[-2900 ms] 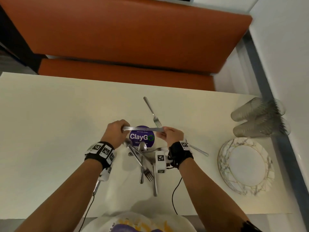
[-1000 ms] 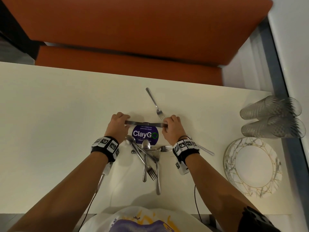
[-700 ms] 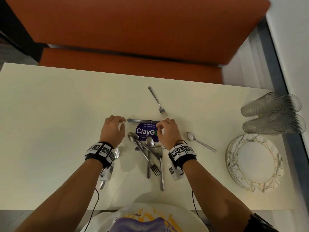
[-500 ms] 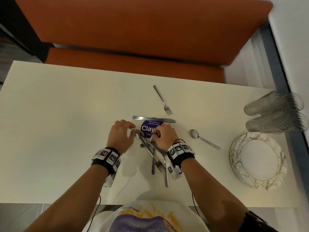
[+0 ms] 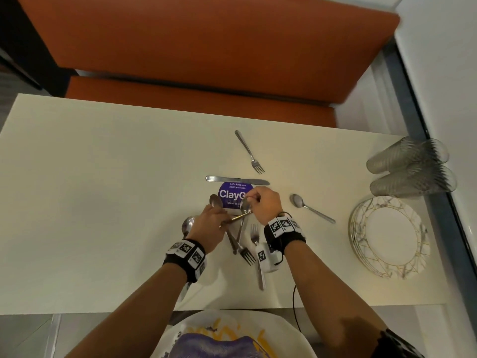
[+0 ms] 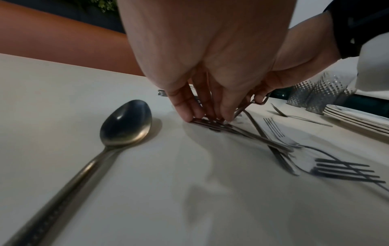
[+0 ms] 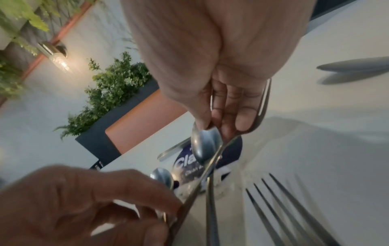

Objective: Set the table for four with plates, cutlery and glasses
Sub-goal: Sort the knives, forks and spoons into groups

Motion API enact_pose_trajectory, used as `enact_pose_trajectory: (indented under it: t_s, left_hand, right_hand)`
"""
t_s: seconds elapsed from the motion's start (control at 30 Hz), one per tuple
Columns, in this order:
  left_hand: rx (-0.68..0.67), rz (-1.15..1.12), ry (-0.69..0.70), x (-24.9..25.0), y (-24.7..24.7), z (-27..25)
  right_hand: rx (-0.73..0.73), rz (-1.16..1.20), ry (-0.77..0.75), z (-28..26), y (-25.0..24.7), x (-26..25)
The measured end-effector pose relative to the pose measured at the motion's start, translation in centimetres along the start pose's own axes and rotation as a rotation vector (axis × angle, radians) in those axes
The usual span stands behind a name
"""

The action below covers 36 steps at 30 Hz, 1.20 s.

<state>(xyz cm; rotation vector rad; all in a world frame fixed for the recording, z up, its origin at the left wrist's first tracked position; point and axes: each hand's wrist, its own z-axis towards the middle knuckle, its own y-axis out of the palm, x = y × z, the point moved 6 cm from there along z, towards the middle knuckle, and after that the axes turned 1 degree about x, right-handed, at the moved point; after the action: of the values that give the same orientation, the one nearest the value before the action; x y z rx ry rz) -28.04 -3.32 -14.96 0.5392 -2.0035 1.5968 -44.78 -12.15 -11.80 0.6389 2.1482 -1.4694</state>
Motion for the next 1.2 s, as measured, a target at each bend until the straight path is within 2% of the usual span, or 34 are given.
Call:
enact_pose_trajectory:
  t_s: [0.37,0.53,0.67,0.8,0.93,1.07,1.2]
  left_hand:
    - [0.023,0.034,0.106,-0.3,-0.8,-0.7]
    - [0.057,-0.064,0.031,-0.4,-1.7,-0.7]
    - [0.144,-0.205,-0.047,-0.3,-4.2,0.2]
    - [0.290,-0.472,-0.182,0.6,-8.4,0.6]
    - [0.268,-0.745,-0.275,1.0,-10.8,0.4]
    - [0.207,-0.812,-0.264,-0.4,-11.2,-1.1]
    - [0.295,-0.814,-0.395,-4.4,-10.5,-3.9]
  right_hand:
    - [0.175,0.050,0.032,0.4,-2.9,-0.1]
    - [0.325,0.186,-0.009,0.4,-4.9,-1.0]
    - [0.393,0.266,-0.125,0.0,-7.1,-3.7]
    - [0.368,0.314,-0.242,-0.2,-7.7,-7.7]
    - [0.289,0.399,-0.301,-0.8,-5.9,-11.8]
    - [0.220,0.453,-0.311,-1.8,-2.6,-14.8]
    - [0.185,0.430,-0.289,-2.9,1.2,-15.6]
